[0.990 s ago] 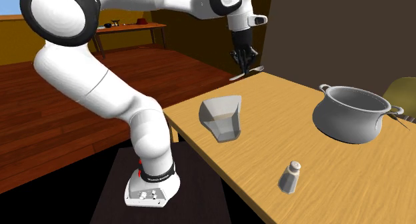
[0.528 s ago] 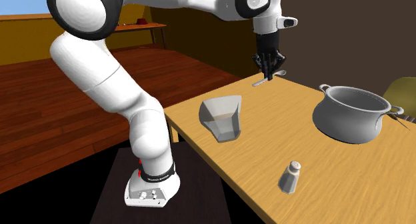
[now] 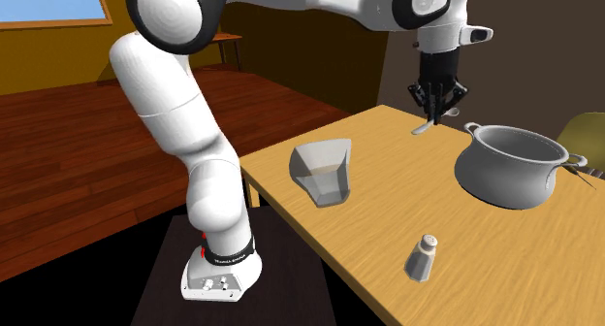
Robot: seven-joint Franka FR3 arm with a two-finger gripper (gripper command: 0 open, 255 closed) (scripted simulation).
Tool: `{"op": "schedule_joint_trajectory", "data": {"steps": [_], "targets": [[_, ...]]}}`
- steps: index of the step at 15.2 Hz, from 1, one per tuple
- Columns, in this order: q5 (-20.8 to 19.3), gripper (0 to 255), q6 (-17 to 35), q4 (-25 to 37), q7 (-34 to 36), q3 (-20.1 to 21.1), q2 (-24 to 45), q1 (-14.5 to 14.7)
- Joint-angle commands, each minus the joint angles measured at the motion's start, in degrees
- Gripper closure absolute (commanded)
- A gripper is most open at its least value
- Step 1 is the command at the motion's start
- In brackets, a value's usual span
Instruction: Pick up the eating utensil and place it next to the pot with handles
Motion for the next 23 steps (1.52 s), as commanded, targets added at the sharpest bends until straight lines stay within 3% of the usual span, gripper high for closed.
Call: {"op": "schedule_joint_trajectory", "data": {"steps": [1,4,23], "targets": [[0.1,255,0.0,3.5,-2.0,-1.2,3.3,-0.7],[0.6,255,-0.3,9.4,-5.0,-2.9,8.7,-1.9],[0.1,255,14.1,-3.4,-4.0,-3.0,10.4,-2.0]]}}
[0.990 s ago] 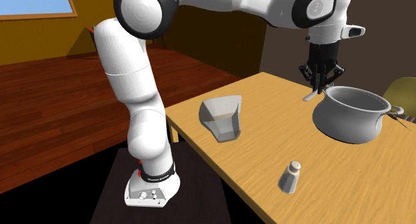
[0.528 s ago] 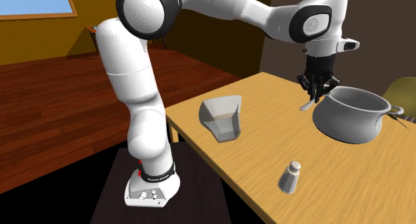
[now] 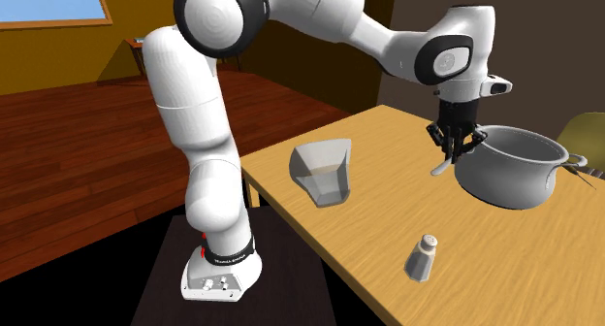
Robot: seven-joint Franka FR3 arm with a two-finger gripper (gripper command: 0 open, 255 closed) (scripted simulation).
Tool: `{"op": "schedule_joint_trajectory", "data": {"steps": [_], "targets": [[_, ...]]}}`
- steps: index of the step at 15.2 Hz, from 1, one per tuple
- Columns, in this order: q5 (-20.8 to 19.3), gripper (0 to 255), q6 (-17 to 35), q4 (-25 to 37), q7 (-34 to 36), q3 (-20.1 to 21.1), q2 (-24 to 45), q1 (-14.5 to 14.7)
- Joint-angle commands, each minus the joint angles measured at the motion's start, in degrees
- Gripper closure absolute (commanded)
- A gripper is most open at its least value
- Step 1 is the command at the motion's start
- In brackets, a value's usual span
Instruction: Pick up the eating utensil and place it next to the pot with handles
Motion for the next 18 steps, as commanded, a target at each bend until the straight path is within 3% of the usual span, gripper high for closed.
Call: {"op": "schedule_joint_trajectory", "data": {"steps": [1,18], "targets": [[-0.1,255,1.5,-1.0,0.1,0.0,0.5,0.0],[-0.8,255,14.2,-8.3,1.2,-0.2,5.9,-0.2]]}}
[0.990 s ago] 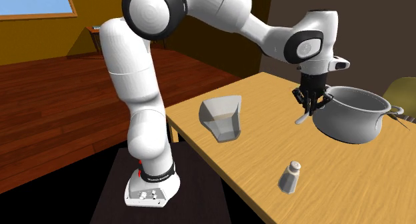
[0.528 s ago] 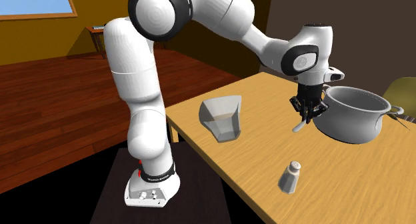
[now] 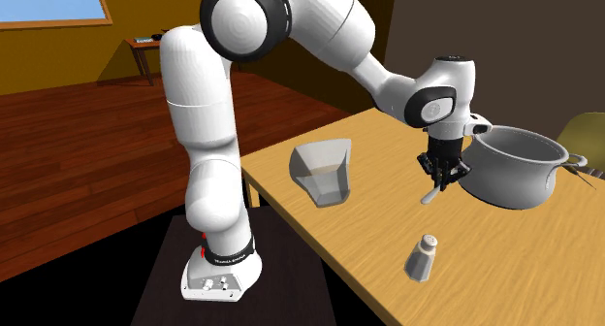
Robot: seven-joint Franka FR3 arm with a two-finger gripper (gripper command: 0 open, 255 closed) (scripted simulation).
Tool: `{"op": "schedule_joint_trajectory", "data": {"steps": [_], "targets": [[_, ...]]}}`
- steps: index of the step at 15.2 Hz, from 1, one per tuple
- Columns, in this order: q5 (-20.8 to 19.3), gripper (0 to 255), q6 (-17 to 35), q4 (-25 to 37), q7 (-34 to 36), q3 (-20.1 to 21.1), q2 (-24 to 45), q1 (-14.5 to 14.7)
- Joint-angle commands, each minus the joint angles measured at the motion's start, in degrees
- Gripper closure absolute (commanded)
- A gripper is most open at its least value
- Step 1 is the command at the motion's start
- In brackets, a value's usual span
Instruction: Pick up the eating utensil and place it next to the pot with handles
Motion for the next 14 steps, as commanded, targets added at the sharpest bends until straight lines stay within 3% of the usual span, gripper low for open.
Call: {"op": "schedule_joint_trajectory", "data": {"steps": [1,7,14], "targets": [[-0.1,255,1.7,-0.7,0.0,-0.1,0.9,-0.1],[-0.4,255,6.2,-2.4,0.4,-0.2,3.8,-0.2],[-0.4,255,6.2,-2.4,0.4,-0.2,3.8,-0.1]]}}
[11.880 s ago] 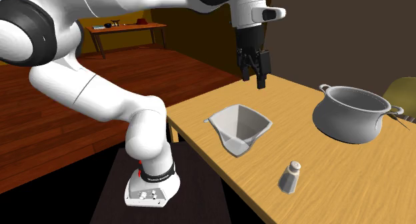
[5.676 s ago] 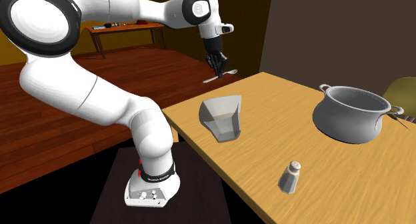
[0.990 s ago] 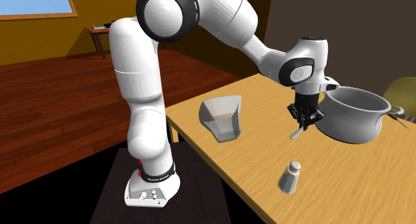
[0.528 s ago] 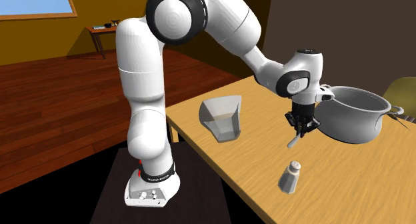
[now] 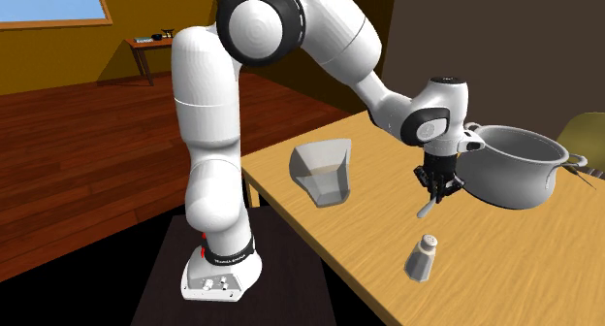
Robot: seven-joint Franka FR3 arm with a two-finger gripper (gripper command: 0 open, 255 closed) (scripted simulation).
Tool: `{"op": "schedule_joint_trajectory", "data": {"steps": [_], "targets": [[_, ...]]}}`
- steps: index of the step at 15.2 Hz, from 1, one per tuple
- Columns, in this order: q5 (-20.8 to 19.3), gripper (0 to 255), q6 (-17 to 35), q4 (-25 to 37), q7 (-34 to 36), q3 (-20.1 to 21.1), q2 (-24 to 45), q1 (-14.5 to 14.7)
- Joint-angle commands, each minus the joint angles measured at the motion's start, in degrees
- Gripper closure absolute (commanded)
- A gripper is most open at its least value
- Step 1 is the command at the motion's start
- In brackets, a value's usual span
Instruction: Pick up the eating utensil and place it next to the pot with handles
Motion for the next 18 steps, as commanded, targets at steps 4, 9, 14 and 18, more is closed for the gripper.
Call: {"op": "schedule_joint_trajectory", "data": {"steps": [4,9,14,18], "targets": [[0.0,0,0.0,0.0,0.0,0.0,0.0,0.0],[0.1,0,-3.4,0.3,-0.1,0.1,-3.1,0.1],[0.3,0,-6.5,0.8,-0.2,0.3,-5.7,0.3],[0.3,0,-6.5,0.8,-0.2,0.3,-5.7,0.3]]}}
